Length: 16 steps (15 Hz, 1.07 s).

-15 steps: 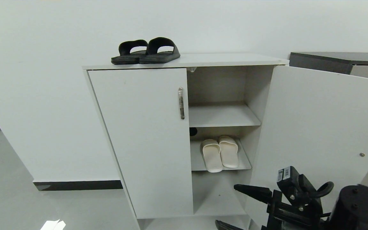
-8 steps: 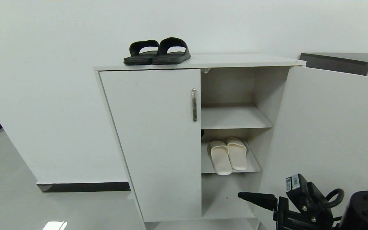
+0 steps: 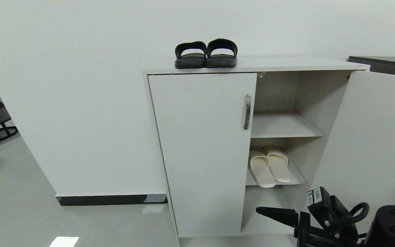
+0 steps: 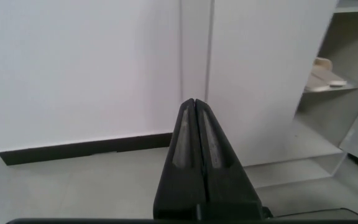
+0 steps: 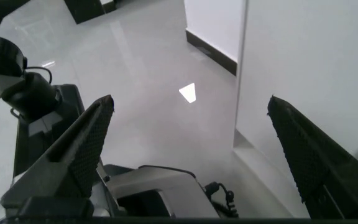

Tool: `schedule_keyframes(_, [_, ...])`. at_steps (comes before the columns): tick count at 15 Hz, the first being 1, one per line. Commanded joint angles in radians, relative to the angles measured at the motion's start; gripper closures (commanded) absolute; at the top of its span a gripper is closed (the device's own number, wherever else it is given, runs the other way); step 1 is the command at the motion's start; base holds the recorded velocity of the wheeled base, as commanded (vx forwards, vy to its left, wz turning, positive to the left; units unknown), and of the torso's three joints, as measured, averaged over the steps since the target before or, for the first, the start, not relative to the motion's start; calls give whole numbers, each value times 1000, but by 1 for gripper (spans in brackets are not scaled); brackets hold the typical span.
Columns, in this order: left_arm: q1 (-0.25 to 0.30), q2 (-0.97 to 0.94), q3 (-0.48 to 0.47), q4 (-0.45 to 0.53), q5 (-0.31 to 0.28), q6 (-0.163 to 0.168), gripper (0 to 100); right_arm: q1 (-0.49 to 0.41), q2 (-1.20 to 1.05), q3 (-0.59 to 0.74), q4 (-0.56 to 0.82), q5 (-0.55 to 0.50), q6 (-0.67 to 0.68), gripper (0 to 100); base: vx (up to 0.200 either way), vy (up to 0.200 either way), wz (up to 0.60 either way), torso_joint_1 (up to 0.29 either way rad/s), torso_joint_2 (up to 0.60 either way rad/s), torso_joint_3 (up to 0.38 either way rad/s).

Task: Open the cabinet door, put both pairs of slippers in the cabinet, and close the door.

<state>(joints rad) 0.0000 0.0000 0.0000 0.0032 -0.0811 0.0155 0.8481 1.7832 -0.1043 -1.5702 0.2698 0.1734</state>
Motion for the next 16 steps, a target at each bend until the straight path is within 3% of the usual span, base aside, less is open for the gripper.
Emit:
schedule_keyframes(1, [0,2,0,0,0,0,100,0,7,1,-1,-1,0,0,0,200,0,-2,2,2])
schedule_keyframes(4, [0,2,0,0,0,-8,100,0,8,1,-1,0,0,0,0,200,0,2,1,2])
schedule_keyframes(16, [0,2,0,-2,1,-17,100,3,25,9,-1,-1,-2,0,0,0,0,0,0,0])
